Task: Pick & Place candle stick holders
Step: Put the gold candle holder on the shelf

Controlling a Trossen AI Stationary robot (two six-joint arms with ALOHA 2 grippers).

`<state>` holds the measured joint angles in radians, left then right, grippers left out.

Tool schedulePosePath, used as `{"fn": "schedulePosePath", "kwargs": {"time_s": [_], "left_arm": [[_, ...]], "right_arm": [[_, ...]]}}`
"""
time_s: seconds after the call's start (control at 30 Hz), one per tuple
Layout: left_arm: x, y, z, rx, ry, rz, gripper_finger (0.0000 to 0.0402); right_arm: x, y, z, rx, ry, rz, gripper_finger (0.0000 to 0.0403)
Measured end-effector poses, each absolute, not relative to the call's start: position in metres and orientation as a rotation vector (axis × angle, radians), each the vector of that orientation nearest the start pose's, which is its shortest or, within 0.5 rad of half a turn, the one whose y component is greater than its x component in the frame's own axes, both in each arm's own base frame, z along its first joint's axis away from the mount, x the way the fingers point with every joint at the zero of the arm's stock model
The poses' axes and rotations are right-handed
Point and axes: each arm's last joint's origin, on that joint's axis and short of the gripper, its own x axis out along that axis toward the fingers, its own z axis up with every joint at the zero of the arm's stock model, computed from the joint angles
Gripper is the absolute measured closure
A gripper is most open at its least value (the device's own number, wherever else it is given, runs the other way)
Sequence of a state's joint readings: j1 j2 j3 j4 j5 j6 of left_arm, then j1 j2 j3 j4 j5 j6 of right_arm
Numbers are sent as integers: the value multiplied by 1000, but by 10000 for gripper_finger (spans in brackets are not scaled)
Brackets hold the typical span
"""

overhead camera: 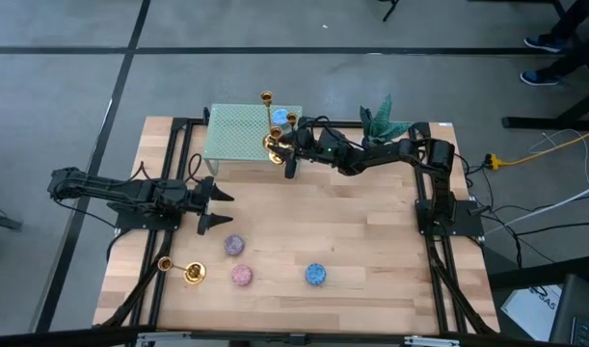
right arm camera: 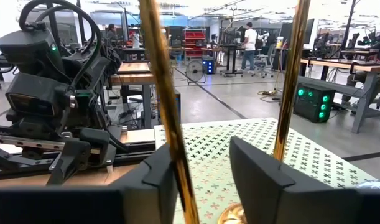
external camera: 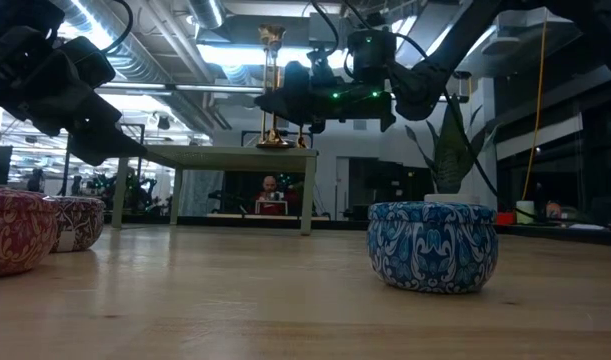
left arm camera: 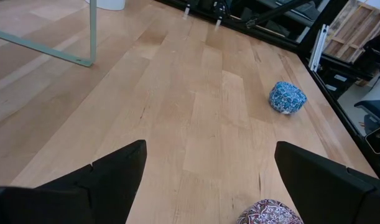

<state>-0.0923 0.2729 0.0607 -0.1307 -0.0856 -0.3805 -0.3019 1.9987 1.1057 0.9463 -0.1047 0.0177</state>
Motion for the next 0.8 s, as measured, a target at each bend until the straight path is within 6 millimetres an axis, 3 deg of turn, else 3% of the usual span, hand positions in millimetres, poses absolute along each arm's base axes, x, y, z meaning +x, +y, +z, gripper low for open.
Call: {"fn": "schedulePosePath", "kwargs": {"time_s": [0.33, 0.8], "left_arm": [[109, -8, 149, -346, 338, 58, 49], [109, -8, 149, -346, 338, 58, 48]], "right_arm": [[406, -121, 206, -48, -49, -194, 203], [398, -106, 225, -23, 62, -162, 215]]}}
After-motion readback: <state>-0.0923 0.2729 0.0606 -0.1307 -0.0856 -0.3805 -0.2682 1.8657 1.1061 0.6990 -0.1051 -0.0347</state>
